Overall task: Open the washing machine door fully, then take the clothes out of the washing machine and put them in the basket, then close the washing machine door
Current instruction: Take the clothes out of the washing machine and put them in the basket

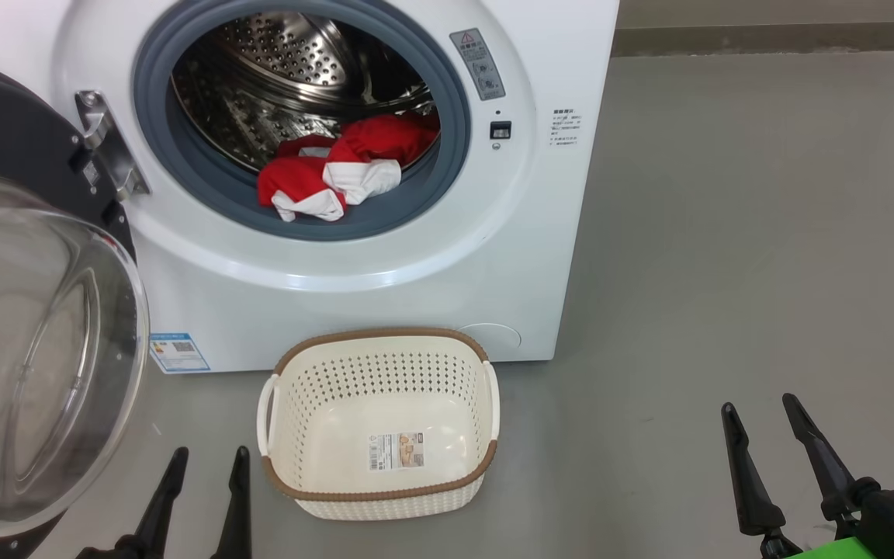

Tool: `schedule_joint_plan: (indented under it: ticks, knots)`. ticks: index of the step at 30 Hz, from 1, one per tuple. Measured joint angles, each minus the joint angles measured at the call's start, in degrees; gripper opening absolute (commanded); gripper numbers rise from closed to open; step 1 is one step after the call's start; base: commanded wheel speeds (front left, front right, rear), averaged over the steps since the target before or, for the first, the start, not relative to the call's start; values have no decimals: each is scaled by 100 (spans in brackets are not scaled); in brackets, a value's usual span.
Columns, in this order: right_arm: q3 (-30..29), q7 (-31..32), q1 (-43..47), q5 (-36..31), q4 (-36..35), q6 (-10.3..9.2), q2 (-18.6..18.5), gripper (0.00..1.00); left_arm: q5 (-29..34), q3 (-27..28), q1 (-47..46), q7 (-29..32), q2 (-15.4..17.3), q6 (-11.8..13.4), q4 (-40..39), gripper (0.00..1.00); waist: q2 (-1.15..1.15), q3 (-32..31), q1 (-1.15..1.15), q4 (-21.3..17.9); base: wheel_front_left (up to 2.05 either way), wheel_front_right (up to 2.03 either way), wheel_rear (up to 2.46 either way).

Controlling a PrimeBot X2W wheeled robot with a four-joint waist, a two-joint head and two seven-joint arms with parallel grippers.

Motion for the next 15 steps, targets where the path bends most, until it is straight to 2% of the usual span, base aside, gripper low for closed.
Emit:
schedule_joint_plan:
  ticks: [9, 15]
  knots:
    - [10, 0, -1, 0, -19, 0, 0, 100, 10, -108, -11, 0, -3, 2, 93, 100, 0, 76, 0, 49, 9, -9, 0]
    - [11, 0, -1, 0, -16, 0, 1, 100, 49, -152, -25, 0, -1, 2, 129, 100, 0, 77, 0, 96, 102, -102, 0]
